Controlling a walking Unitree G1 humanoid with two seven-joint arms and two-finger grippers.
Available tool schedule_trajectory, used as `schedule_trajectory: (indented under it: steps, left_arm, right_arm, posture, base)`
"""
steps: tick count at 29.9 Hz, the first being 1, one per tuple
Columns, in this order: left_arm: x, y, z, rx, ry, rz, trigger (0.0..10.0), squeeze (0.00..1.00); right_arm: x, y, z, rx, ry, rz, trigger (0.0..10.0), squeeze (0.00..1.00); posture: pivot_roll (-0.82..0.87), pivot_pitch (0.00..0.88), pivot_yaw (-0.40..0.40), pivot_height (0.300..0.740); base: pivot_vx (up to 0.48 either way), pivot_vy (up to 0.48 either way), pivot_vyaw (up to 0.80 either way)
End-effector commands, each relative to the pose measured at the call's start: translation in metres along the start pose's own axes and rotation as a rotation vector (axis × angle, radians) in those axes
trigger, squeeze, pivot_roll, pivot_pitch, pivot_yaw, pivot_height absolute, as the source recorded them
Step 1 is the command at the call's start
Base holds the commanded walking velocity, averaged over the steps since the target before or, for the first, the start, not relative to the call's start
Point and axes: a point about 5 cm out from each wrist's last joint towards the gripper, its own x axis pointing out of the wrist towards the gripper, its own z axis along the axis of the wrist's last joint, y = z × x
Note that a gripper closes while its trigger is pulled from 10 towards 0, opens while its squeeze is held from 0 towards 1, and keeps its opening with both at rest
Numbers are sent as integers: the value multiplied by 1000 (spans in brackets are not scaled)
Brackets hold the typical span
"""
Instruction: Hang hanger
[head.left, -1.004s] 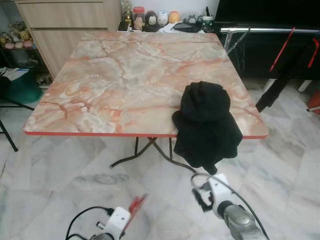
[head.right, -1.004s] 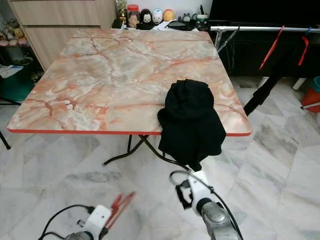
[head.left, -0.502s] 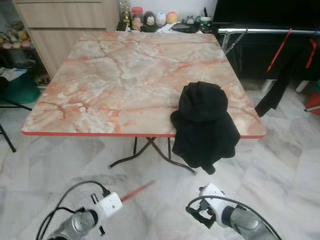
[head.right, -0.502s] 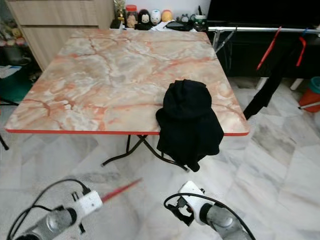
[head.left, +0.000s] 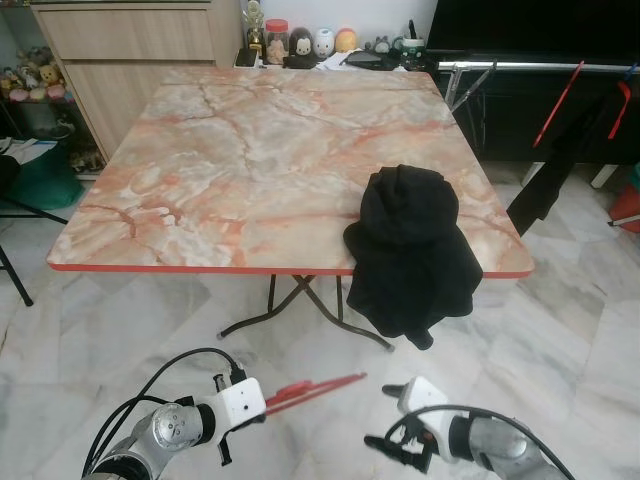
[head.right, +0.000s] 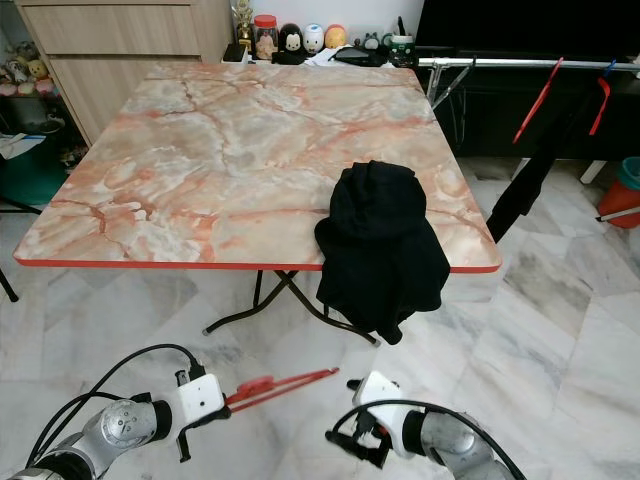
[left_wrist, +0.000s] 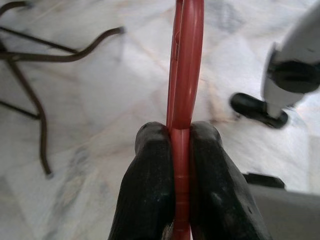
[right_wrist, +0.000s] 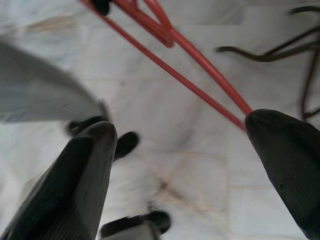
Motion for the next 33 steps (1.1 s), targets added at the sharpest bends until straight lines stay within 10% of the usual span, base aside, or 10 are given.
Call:
schedule_trajectory:
  steps: [1, 33]
  left_arm:
    - [-4, 6, 4, 47, -18, -39, 10000, 0]
    - [-8, 15, 33, 213, -143, -245, 10000, 0]
  right_arm:
    - [-3, 0, 0, -6, -7, 12, 10000, 0]
    - [23, 6, 16, 28, -143, 84, 10000, 0]
  posture:
    - [51, 60, -40, 740]
    - [67, 60, -53, 740]
  base:
    - [0, 0, 0]
    - [0, 0, 0]
